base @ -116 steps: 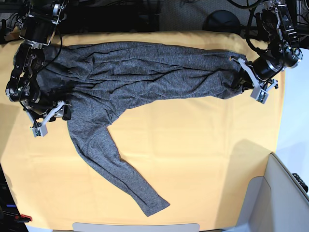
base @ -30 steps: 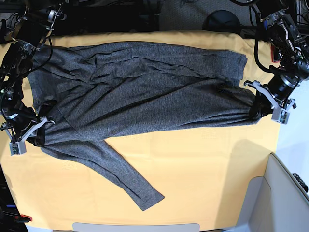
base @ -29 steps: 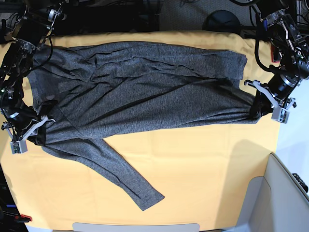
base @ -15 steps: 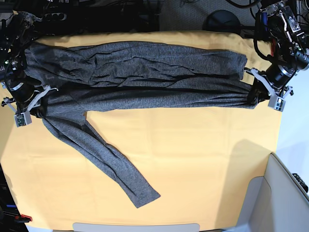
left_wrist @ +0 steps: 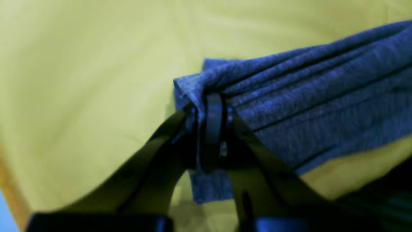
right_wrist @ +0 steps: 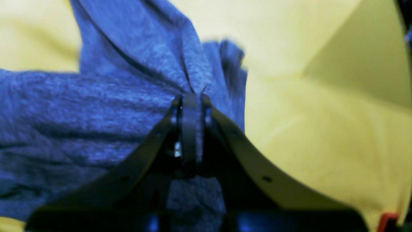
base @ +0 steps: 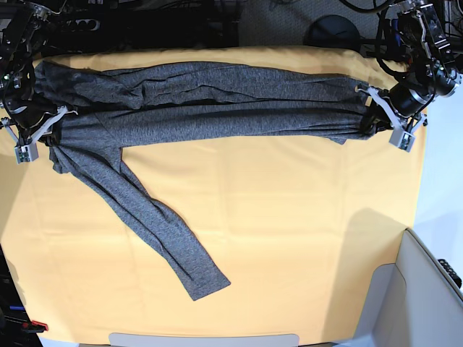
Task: Fold the T-shirt properly
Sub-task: 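Open both grippers and release the folded strip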
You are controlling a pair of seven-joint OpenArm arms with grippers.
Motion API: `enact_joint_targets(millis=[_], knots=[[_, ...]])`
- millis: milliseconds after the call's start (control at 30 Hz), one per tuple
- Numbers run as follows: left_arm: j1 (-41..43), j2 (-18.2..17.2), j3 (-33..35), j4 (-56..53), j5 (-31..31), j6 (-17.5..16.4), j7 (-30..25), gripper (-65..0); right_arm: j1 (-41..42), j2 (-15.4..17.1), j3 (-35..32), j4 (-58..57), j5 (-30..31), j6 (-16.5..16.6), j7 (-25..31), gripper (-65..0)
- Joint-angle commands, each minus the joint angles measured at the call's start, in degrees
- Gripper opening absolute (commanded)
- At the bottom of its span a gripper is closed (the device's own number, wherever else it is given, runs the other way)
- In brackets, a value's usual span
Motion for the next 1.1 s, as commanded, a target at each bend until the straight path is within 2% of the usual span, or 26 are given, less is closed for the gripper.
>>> enact_joint_targets(millis=[0, 133, 233, 300, 467, 600, 700, 867, 1067], knots=[[-0.62, -1.66, 0.46, -0.02, -0.45, 0.14, 0.02, -57.9, 0.64, 1.04, 0.42, 0.42, 0.30, -0.29, 1.33, -59.9], [-0.88, -1.75, 0.55, -2.48, -0.45, 0.14, 0.98, -49.4, 0.47, 1.04, 0.42, -0.72, 0.30, -0.46, 1.33, -44.9], [-2.03, -1.84, 0.55, -3.10, -0.45, 0.14, 1.33, -48.4, 0.38, 1.04, 0.42, -1.07, 0.30, -0.46, 1.33, -34.7], [-2.47, -1.84, 0.55, -3.27, -0.45, 0.14, 1.42, -48.4, 0.38, 1.04, 0.60, -1.33, 0.30, -0.46, 1.24, -30.8], [-2.82, -2.10, 0.81, -3.45, -0.45, 0.14, 1.95, -48.2, 1.00, 1.57, 0.86, -1.33, 0.30, -0.55, 1.24, -30.2], [-4.75, -3.42, 0.99, -3.45, -0.45, 0.14, 6.78, -48.0, 2.23, 1.66, 1.74, -1.16, 0.30, -0.55, 1.24, -30.2], [-6.42, -3.51, 0.81, -3.19, -0.45, 0.14, 9.86, -45.3, 3.19, 1.48, 3.23, -1.16, 0.30, -0.55, 1.24, -30.2], [-8.62, -3.51, 0.46, -1.87, -0.45, 0.14, 10.83, -44.3, 6.36, 0.69, 7.28, -1.16, 0.30, -0.55, 1.24, -30.3], [-10.11, -3.51, 0.73, -1.16, -0.45, 0.14, 12.06, -44.3, 10.23, 0.34, 8.16, -1.25, 0.30, -0.64, 1.15, -30.1]])
